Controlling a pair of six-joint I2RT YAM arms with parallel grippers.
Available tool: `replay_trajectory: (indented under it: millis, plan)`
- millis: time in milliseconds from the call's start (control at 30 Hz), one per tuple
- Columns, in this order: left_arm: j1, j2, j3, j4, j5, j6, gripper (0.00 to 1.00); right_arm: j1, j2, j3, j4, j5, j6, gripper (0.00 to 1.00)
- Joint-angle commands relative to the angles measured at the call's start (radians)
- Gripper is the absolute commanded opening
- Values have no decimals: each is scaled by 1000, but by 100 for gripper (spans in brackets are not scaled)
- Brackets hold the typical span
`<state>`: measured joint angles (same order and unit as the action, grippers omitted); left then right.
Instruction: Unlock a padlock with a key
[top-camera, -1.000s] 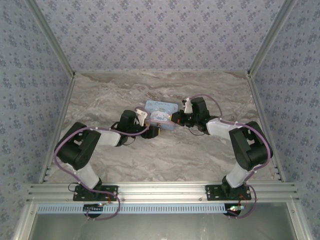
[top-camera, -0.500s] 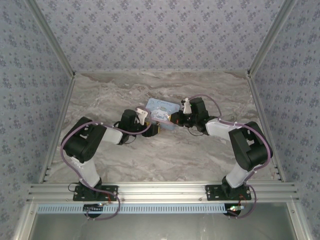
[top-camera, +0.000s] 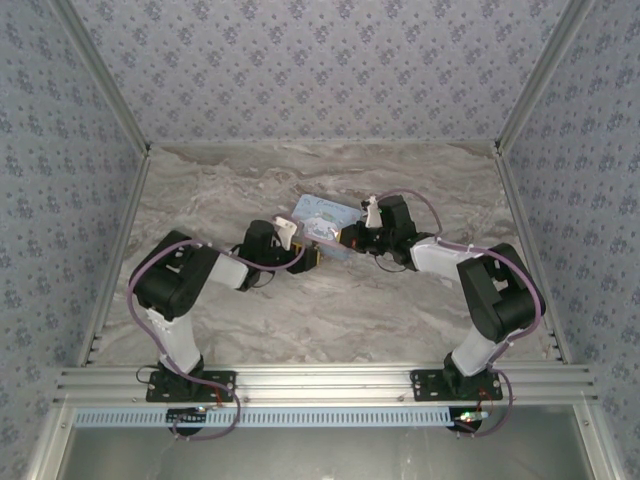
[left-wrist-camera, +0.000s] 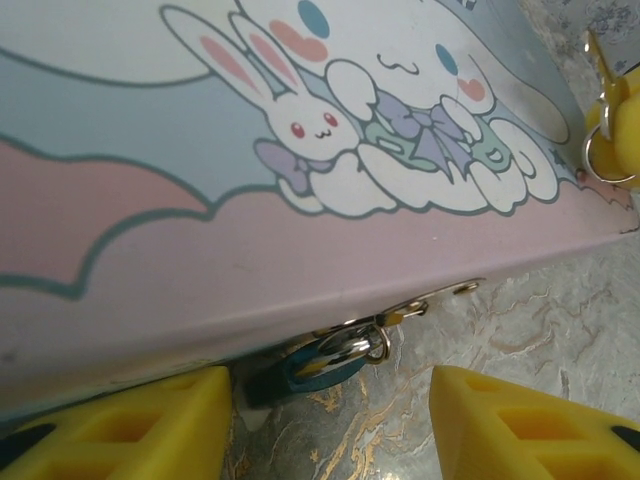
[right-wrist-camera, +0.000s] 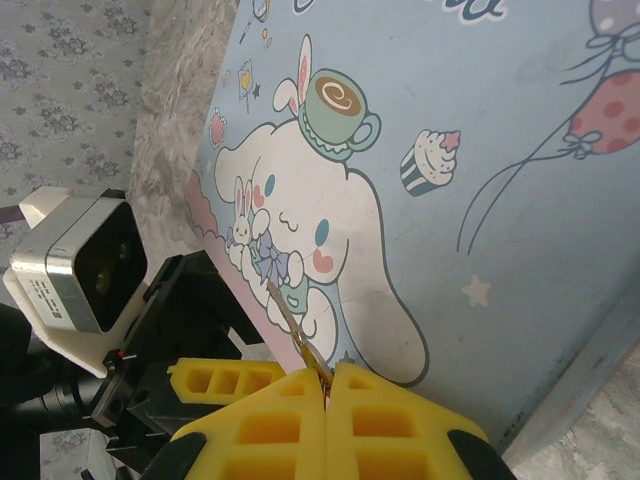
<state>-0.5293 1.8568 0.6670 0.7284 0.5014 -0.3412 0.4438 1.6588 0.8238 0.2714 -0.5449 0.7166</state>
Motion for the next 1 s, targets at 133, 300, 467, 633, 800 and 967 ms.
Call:
replay_trajectory:
  millis: [133,300,467,633,800,967]
  plan:
    - [-41,19,9,6,-44,4,49,17,14,-11,-99,33,-18,0]
    - [-53,12,-2,1,-90,1,48,19,15,-10,-95,29,-20,0]
    - [-71,9,18,-34,-132,9,48,18,19,-8,-91,28,-20,0]
    - [-103,12,38,-76,-206,23,47,20,17,-9,-90,30,-19,0]
    - [-129,17,62,-121,-280,31,44,22,13,-10,-92,33,-17,0]
    - [-135,25,75,-138,-306,28,41,25,13,-9,-93,36,-17,0]
